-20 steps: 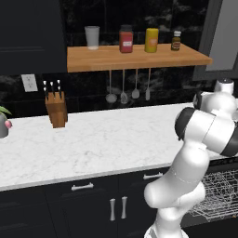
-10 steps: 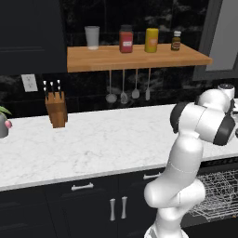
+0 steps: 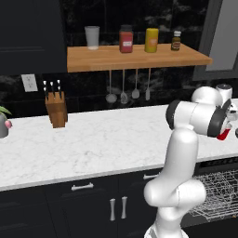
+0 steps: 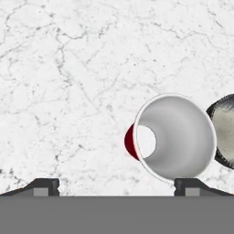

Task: Pick up the cup and bowl from the counter, place them in the dishwasher, and close the dishwasher door.

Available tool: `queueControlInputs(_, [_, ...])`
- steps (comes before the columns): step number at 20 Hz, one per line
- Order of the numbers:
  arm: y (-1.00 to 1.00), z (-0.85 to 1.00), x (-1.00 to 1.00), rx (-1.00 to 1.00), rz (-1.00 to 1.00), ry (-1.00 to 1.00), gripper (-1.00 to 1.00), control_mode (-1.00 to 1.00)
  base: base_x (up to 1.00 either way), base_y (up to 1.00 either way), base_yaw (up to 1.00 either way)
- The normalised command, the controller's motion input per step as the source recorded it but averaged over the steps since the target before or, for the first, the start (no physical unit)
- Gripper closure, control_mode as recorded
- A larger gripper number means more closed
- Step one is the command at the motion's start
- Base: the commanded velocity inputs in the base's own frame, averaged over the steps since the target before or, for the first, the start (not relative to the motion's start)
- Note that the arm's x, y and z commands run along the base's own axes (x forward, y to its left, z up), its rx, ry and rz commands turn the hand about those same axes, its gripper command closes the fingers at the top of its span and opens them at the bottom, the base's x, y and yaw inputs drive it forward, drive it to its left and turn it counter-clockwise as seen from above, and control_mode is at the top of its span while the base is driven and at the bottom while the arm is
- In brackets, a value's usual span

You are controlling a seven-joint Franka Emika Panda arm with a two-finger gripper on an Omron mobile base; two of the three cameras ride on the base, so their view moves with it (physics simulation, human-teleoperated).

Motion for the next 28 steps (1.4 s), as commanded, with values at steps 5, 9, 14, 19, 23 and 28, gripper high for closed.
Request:
queueControlInputs(5, [-0.24, -0.12, 0.19, 0.0, 0.03, 0.0, -1.0, -1.0, 0.0, 0.0, 0.0])
queueControlInputs(9, [-0.17, -0.23, 0.14, 0.0, 0.04, 0.0, -1.0, -1.0, 0.0, 0.0, 0.0])
queueControlInputs(14, [-0.13, -0.26, 0.05, 0.0, 0.04, 0.0, -1.0, -1.0, 0.0, 0.0, 0.0])
queueControlInputs(19, [-0.01, -0.27, 0.0, 0.0, 0.04, 0.0, -1.0, -1.0, 0.0, 0.0, 0.0])
queueControlInputs(23, [-0.01, -0.13, 0.0, 0.0, 0.05, 0.0, -1.0, -1.0, 0.0, 0.0, 0.0])
queueControlInputs(28, [0.0, -0.11, 0.0, 0.0, 0.05, 0.0, 1.0, -1.0, 0.0, 0.0, 0.0])
